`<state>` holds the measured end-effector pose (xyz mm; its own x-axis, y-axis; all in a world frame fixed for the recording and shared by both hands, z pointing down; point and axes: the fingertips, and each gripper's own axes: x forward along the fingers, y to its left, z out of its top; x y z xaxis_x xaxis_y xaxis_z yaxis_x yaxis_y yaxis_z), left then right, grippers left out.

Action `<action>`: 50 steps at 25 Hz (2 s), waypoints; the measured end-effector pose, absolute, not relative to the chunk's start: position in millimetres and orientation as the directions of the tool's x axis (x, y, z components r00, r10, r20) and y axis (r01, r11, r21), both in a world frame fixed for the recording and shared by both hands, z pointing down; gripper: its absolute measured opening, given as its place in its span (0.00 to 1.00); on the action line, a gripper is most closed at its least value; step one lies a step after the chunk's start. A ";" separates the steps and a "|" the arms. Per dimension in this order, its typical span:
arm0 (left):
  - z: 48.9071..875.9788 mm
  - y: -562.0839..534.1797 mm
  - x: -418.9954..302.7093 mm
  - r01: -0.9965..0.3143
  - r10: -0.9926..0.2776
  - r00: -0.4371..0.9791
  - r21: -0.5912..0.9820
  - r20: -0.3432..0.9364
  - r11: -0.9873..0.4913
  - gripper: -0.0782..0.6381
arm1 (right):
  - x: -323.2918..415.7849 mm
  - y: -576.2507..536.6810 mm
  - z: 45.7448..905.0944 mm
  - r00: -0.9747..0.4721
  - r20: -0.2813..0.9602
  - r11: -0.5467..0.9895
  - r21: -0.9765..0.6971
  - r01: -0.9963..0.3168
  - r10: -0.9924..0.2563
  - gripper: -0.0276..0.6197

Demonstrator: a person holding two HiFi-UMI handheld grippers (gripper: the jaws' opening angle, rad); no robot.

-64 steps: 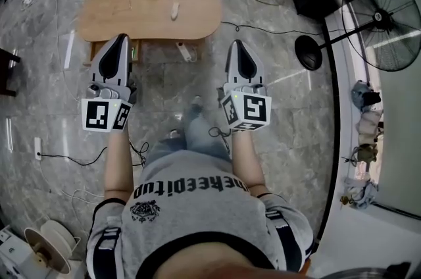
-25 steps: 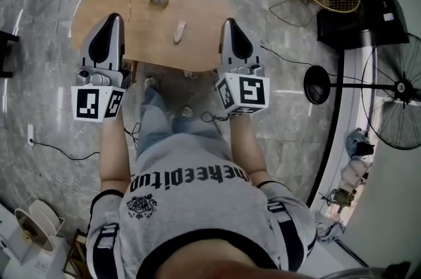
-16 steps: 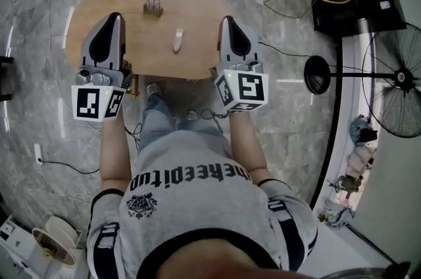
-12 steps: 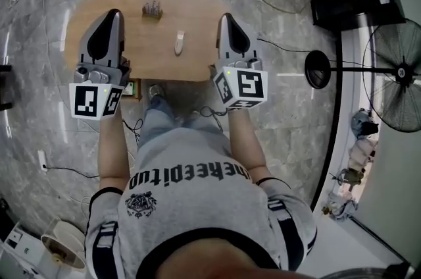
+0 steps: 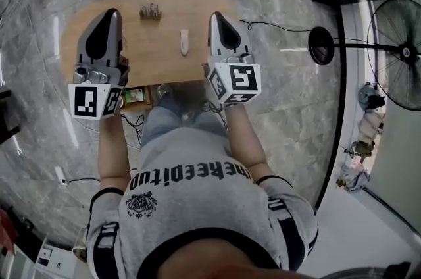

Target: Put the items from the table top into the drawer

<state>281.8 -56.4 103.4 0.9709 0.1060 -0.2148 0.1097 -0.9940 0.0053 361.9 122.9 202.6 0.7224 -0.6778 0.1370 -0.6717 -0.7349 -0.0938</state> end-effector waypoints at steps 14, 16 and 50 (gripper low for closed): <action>196.5 -75.1 328.4 0.228 0.219 0.970 0.082 -0.103 -0.970 0.13 | 362.4 100.2 365.8 0.652 0.451 -0.787 -0.247 -0.565 -0.609 0.06; 208.3 -75.1 333.2 0.233 0.225 0.970 0.089 -0.092 -0.968 0.13 | 362.4 101.5 393.3 0.630 0.498 -0.797 -0.272 -0.539 -0.596 0.06; 394.3 -93.4 349.8 0.308 0.323 0.944 0.166 0.072 -0.937 0.13 | 349.1 97.0 718.3 0.257 0.897 -0.897 -0.257 -0.361 -0.360 0.34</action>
